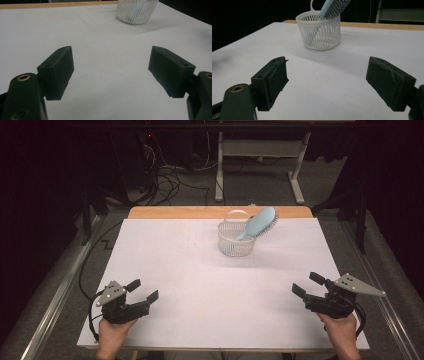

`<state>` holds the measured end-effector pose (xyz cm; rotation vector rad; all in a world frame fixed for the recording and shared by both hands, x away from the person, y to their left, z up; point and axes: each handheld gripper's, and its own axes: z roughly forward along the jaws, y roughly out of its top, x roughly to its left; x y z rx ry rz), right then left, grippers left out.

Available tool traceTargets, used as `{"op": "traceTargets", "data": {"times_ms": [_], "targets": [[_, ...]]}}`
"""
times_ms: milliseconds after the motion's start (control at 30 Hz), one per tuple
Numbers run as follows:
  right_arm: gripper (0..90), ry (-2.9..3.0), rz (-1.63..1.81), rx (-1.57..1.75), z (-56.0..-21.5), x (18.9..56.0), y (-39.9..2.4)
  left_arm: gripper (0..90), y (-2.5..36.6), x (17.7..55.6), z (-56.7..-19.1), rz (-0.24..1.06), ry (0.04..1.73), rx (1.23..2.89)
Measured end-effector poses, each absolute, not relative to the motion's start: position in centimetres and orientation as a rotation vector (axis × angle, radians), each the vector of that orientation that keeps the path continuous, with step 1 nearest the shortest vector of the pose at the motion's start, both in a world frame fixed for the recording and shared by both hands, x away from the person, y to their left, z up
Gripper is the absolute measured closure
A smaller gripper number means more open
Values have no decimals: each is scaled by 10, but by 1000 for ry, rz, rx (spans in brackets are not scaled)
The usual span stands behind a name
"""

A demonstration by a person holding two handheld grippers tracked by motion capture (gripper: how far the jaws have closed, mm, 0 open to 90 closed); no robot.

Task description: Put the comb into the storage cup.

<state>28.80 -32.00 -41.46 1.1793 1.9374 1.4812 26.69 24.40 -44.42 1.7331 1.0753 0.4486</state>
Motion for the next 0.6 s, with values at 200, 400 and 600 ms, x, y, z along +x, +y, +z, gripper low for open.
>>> {"op": "traceTargets", "data": {"times_ms": [200,400,600], "targets": [[176,1940,1472,1193,-419,285,-322,199,244,267,-444,450,1078,1730],[176,1948,1458,1205,-424,282,-325,199,245,266,-444,450,1077,1729],[176,1944,1455,1218,-429,280,-328,199,246,266,-443,451,1083,1718]]}}
